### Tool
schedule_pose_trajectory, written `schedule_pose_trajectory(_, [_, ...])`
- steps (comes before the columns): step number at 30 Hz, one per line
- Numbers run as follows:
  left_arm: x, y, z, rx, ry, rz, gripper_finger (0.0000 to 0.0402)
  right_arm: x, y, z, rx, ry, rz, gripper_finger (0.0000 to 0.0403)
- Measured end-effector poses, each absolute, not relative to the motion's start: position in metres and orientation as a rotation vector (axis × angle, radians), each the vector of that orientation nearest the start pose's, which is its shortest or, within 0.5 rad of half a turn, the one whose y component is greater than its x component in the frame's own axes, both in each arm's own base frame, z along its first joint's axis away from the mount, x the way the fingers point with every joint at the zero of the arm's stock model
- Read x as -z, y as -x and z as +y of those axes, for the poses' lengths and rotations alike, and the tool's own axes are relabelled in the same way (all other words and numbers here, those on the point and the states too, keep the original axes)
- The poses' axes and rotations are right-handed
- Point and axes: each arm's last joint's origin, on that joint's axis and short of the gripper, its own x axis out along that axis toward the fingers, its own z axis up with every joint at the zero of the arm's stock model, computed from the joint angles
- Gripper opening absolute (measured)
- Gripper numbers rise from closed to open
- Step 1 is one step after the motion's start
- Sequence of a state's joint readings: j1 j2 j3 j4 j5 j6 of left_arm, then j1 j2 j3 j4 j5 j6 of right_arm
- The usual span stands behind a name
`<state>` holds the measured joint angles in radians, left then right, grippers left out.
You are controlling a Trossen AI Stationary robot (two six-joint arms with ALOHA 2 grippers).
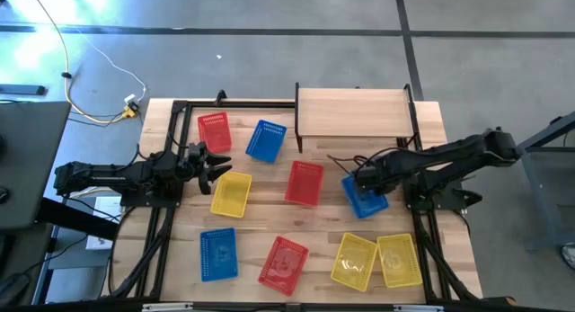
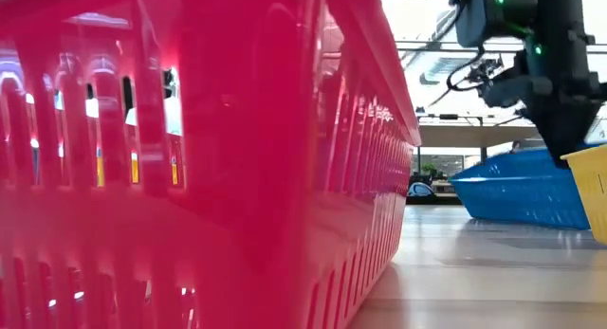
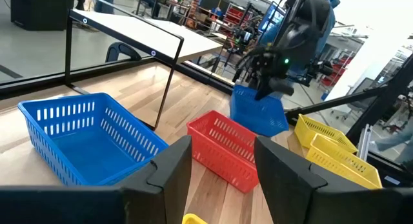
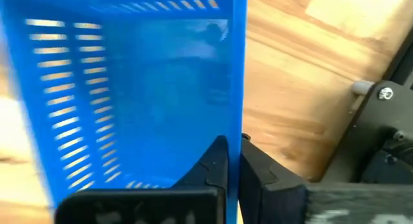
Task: Stack baskets on shelf by color
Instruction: Put the middle blue basket on the shelf
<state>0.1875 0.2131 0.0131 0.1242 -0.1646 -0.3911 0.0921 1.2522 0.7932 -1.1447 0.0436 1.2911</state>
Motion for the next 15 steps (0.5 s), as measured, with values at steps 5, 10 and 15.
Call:
schedule_pose_trajectory(5, [-0.162,-0.107,0.025,-0.362,0.387,0.007,0.0156,-0.230,-0.186,0.016,0.910,-0.919,1.287,0.0001])
schedule_pose_trajectory(10, [-0.162,-0.107,0.025,-0.362,0.387,0.006,0.0156,-0.258,-0.186,0.015,0.856,-0.953,1.212,0.0001])
schedule_pose_trajectory(15, [-0.162,-0.107,0.025,-0.362,0.387,0.006,0.0156,-0.288,-0.180,0.009,0.818,-0.998,1.098,0.0000])
